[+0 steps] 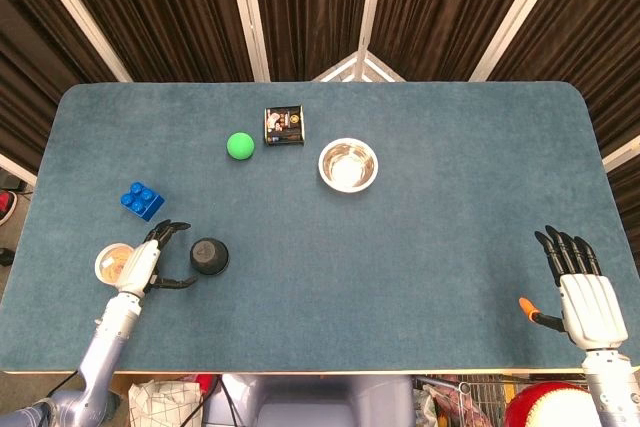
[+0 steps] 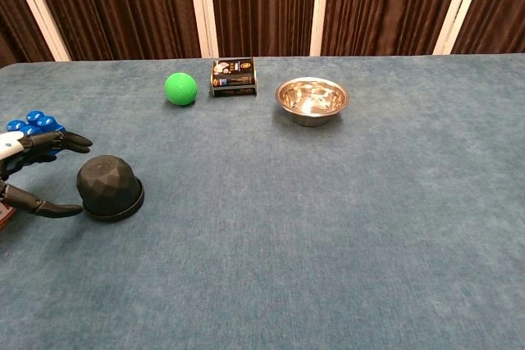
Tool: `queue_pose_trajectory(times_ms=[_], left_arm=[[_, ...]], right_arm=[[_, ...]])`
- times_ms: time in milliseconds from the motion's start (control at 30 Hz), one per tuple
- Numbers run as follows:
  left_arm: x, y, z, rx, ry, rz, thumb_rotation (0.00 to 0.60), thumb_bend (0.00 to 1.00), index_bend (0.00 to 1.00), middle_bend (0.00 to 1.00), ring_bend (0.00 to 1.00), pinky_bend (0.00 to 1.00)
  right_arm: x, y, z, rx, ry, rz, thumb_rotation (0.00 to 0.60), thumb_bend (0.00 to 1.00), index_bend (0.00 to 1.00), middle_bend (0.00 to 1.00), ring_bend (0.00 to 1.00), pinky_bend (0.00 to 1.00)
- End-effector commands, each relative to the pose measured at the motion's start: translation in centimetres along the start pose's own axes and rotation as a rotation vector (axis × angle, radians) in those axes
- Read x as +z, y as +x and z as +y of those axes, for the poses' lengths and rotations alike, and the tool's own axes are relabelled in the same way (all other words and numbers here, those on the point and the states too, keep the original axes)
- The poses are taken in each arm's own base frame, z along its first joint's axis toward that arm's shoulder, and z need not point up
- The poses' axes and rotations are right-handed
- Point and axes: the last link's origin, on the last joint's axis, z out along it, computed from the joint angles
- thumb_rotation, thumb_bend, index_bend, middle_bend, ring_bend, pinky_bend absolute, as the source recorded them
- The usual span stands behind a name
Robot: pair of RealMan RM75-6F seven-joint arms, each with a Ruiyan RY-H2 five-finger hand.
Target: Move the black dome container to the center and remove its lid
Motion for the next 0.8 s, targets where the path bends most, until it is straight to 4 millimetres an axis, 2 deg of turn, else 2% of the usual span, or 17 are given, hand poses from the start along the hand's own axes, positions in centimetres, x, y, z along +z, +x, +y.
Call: queue_pose_trajectory(times_ms=[33, 467, 800], left_arm=[[0.3, -0.2, 0.0, 0.004, 0.003, -0.004, 0.600, 0.10, 0.19, 0.15, 0.00, 0.00], [0.8, -0.8, 0.6, 0.079, 0.003, -0.026, 0.600, 0.10, 0.18, 0.18, 0.00, 0.00], [0.8, 0.1, 1.1, 0.179, 0.011, -0.019, 0.600, 0.10, 0.18, 0.16, 0.00, 0.00]], right_arm=[[-0.1, 0.0, 0.0, 0.000, -0.001, 0.000, 0.600, 0.23, 0.00, 0.00, 0.00, 0.00], [0.0, -0.1, 0.0, 0.003, 0.002, 0.003, 0.600, 0.23, 0.00, 0.00, 0.00, 0.00], [0.0, -0.2, -0.1, 0.004, 0.004, 0.000, 0.600, 0.23, 0.00, 0.00, 0.00, 0.00]])
